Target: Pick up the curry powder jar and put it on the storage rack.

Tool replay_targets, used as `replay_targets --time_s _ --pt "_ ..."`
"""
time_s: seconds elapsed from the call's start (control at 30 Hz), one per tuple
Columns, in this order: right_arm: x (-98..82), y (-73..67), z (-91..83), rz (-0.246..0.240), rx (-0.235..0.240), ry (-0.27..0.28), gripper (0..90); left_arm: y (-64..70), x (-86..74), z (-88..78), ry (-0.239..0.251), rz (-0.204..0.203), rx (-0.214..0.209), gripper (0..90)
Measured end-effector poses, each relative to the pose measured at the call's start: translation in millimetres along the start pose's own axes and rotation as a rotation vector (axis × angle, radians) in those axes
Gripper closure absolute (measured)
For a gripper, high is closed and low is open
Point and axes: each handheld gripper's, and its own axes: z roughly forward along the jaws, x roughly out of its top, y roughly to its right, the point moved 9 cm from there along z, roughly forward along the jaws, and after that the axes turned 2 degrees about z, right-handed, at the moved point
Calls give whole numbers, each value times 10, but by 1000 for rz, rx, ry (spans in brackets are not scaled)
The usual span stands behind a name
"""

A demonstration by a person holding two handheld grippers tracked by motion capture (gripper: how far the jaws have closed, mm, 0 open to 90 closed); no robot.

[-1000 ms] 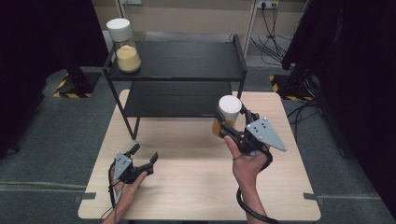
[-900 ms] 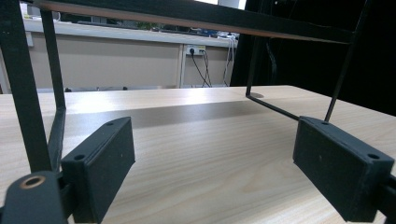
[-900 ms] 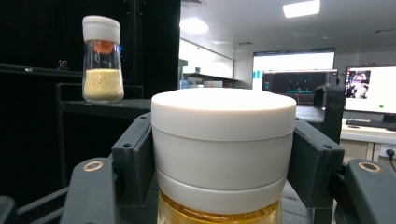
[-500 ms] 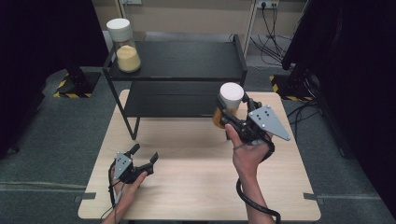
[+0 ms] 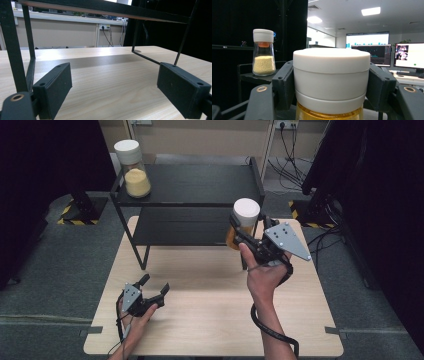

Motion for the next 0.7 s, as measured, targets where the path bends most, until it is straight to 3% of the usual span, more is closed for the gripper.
replay_targets --time_s 0.7 --pt "260 -35 202 -4 -2 25 341 -4 0 3 0 -1 -1 118"
